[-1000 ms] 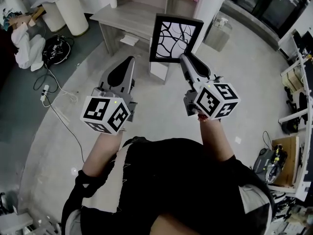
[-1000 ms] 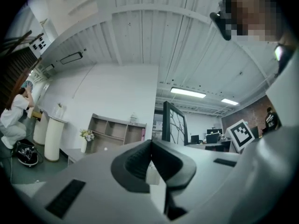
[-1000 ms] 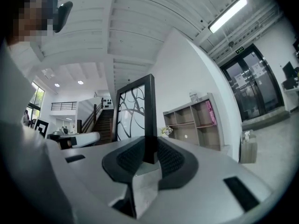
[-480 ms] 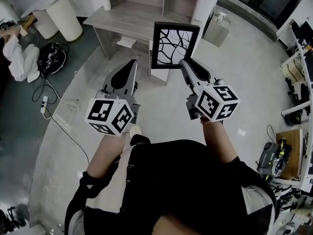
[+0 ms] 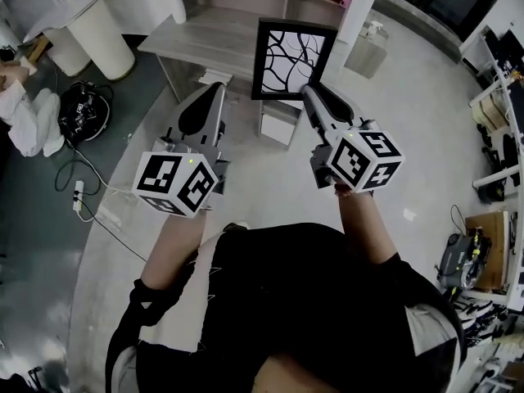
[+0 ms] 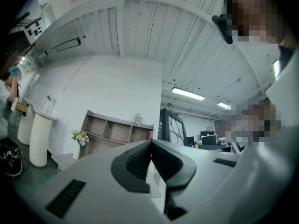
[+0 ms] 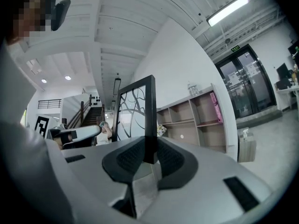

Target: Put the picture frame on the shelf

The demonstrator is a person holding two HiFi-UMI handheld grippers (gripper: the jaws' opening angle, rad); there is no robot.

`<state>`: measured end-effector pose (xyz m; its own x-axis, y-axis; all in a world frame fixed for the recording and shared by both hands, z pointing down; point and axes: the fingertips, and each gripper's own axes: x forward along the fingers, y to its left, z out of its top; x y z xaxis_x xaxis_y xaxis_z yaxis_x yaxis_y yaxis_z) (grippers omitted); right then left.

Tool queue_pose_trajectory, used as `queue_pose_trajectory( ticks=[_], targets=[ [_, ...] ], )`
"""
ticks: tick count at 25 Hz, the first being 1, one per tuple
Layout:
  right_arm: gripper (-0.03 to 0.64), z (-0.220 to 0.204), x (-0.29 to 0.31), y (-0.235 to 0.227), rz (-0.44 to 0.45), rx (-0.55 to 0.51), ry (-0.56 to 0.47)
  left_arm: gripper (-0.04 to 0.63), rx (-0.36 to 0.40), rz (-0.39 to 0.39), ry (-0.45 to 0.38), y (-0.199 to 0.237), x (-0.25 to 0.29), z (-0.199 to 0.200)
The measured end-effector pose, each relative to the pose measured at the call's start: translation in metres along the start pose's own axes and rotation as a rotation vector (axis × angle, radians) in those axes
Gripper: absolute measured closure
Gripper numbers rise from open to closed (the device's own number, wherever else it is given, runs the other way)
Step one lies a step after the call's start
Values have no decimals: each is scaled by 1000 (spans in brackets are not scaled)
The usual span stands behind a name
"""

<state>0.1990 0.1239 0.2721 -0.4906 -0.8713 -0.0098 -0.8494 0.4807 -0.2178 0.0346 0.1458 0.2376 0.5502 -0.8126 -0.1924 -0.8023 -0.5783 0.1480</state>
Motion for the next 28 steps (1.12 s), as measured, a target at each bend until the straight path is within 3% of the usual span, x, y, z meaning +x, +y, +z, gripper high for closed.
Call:
queue_pose_trajectory(
  ticks=[11, 19, 23, 28],
  targets=[
    [532, 15, 73, 20, -37, -13, -76, 584, 54, -20, -21, 82, 20, 29],
    [532, -10, 106, 20, -39, 12, -15, 584, 13, -35, 21, 109, 26, 7],
    [532, -19, 120, 18, -38, 2, 21, 584, -66, -20, -44, 125, 27, 7],
    [534, -19, 142, 5, -45, 4, 19, 584, -25, 7, -9, 142, 37, -3]
  ],
)
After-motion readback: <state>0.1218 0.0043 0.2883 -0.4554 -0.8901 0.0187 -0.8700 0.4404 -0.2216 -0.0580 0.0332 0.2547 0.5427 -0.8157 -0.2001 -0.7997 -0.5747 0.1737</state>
